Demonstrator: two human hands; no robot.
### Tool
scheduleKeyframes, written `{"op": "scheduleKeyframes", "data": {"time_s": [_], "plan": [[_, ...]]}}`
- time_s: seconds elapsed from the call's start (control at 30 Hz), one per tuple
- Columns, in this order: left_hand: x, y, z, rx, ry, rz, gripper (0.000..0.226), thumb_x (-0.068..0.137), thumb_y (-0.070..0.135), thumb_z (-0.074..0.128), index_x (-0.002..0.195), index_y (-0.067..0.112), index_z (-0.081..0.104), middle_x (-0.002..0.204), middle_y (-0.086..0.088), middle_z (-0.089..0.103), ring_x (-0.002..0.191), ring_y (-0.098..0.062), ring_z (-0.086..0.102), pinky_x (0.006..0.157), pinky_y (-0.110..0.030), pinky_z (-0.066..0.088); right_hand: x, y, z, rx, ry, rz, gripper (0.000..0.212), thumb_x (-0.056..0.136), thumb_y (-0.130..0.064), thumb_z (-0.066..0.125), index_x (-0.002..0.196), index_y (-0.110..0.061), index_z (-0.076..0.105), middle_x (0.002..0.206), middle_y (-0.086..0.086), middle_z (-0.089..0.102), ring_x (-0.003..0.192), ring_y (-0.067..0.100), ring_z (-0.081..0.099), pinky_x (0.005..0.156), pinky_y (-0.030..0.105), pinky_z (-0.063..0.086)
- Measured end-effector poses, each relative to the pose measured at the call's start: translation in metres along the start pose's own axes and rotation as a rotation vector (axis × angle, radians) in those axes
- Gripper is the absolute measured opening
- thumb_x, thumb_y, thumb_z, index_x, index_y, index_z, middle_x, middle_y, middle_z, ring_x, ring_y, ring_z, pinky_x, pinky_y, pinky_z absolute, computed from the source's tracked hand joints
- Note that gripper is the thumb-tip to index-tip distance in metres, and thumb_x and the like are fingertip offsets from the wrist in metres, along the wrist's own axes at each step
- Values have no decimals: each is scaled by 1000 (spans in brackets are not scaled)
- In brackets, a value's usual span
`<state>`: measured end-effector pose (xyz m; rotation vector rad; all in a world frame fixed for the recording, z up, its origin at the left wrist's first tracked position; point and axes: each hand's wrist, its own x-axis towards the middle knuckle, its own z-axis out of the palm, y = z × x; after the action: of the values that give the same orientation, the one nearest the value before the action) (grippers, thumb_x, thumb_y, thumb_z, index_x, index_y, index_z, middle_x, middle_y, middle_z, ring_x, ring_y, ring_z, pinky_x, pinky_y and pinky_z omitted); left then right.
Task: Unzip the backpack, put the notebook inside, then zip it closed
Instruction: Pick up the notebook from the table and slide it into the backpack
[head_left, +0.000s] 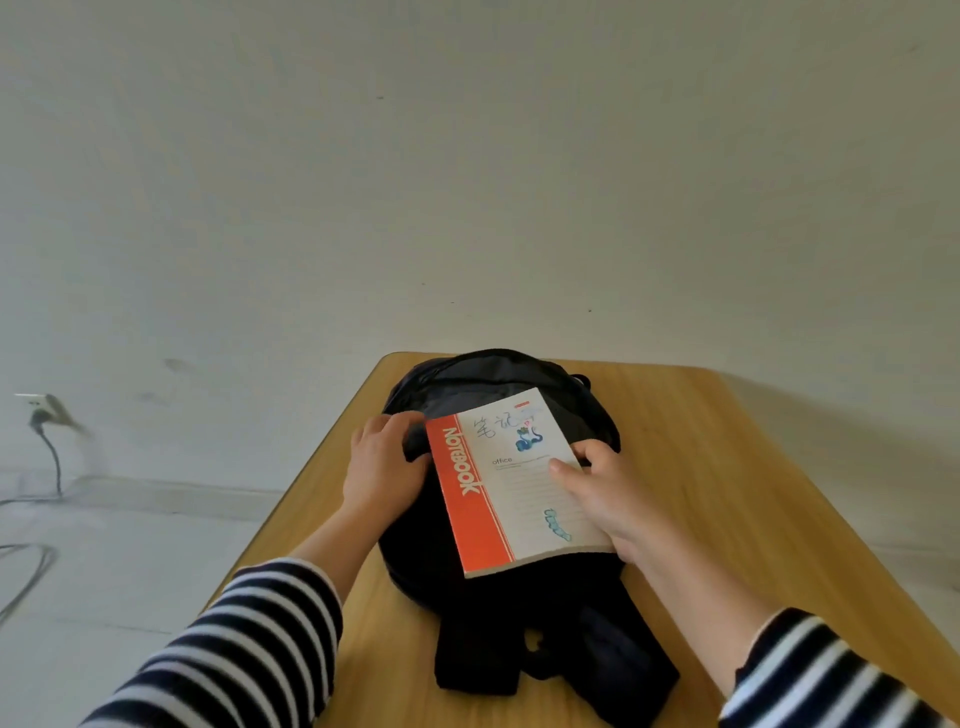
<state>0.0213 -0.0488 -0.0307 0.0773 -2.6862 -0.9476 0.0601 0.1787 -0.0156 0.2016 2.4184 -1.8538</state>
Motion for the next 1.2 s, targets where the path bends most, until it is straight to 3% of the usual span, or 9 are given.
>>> {"op": "scheduleKeyframes", "data": {"time_s": [0.13,0.33,0.47,0.67,0.8,0.97,1.07,1.2], "plan": [[9,1,6,179,-14,98,50,88,30,61,136,30,48,135,-5,46,127,-28,33,99,-40,38,-1,1,-3,-16,-118,23,22,92,-26,57,111,-16,52,101,5,69,88,18,69,64,29,54],[30,-3,1,235,-7,160,38,88,26,63,126,28,60,124,0,57,119,-21,46,85,-36,46,4,9,-15,128,-228,66,23,91,-18,60,112,-9,57,99,11,72,84,21,71,68,34,56],[46,2,-6,68,-48,123,23,85,34,64,105,25,73,105,4,64,103,-19,58,80,-35,50,8,12,-23,216,-370,119,25,89,-15,61,112,-8,58,107,18,71,87,27,69,74,39,56],[58,21,-7,-140,29,-32,30,87,38,61,106,18,73,107,0,69,86,-16,59,75,-30,48,14,7,-20,170,-512,167,30,88,-11,62,117,-5,55,119,25,65,85,25,70,66,30,60],[64,27,-7,-233,81,-107,31,86,41,61,104,19,73,108,-3,71,93,-20,62,79,-33,49,24,5,-15,137,-432,153,22,88,-12,63,109,-8,58,112,21,68,84,24,69,70,32,59],[64,29,-6,-277,97,-121,28,87,40,59,102,21,74,109,-2,69,92,-20,61,80,-34,50,40,0,-4,109,-158,128,28,88,-18,64,112,-9,56,102,15,69,83,26,70,68,37,58],[60,27,-3,-298,91,-117,26,89,38,59,99,21,74,109,-3,69,90,-19,60,76,-31,46,47,-1,7,56,-6,93,15,88,-21,63,100,-16,56,101,12,68,89,30,69,80,46,58],[54,22,1,-296,74,-116,28,90,37,58,107,19,73,116,-3,67,93,-17,58,78,-29,43,54,-1,22,6,126,52,20,90,-23,59,105,-9,56,100,9,65,87,24,64,65,32,52]]}}
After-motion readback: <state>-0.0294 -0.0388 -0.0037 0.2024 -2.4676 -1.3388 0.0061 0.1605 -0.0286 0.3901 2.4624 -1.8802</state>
